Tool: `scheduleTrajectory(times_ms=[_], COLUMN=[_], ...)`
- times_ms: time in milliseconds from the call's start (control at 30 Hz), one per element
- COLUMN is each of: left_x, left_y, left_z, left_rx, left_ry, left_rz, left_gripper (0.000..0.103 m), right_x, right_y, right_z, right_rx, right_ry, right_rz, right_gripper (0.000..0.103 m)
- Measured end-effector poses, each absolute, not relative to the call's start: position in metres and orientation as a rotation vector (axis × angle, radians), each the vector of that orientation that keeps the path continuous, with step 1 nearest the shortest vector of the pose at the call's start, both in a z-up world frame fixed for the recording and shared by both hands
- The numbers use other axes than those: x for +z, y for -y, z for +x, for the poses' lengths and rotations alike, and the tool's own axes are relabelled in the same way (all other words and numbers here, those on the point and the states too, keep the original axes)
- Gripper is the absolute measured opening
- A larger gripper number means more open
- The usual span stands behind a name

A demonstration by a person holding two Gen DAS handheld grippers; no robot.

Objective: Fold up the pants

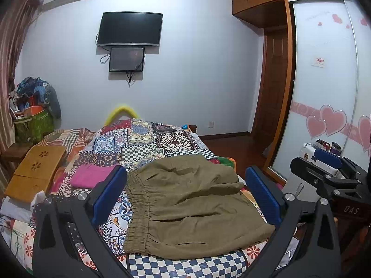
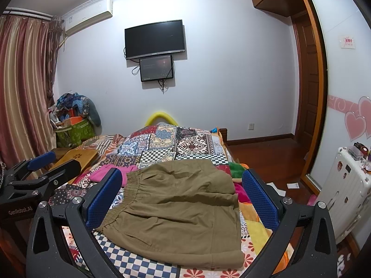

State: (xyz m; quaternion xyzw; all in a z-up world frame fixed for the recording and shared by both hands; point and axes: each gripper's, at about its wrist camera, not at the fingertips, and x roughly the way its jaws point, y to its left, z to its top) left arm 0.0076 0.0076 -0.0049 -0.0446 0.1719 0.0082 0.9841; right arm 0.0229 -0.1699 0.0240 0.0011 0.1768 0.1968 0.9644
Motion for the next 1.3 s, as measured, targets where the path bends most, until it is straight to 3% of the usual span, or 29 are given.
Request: scheduleTrajectory(times_ms=[1300], left_x=[-0.0052], left_y=[-0.009], left_z=[0.0002], left_rx=[0.034], left_ry=[-0.32], left_rz=[-0.099], left_gripper=[0.103], right_x=[0.0243], right_y=[0.1684], right_z=[0.0189], right_rx=[0.402], right_ry=[-0.359], right_rz=[0.004], right_gripper=[0.103])
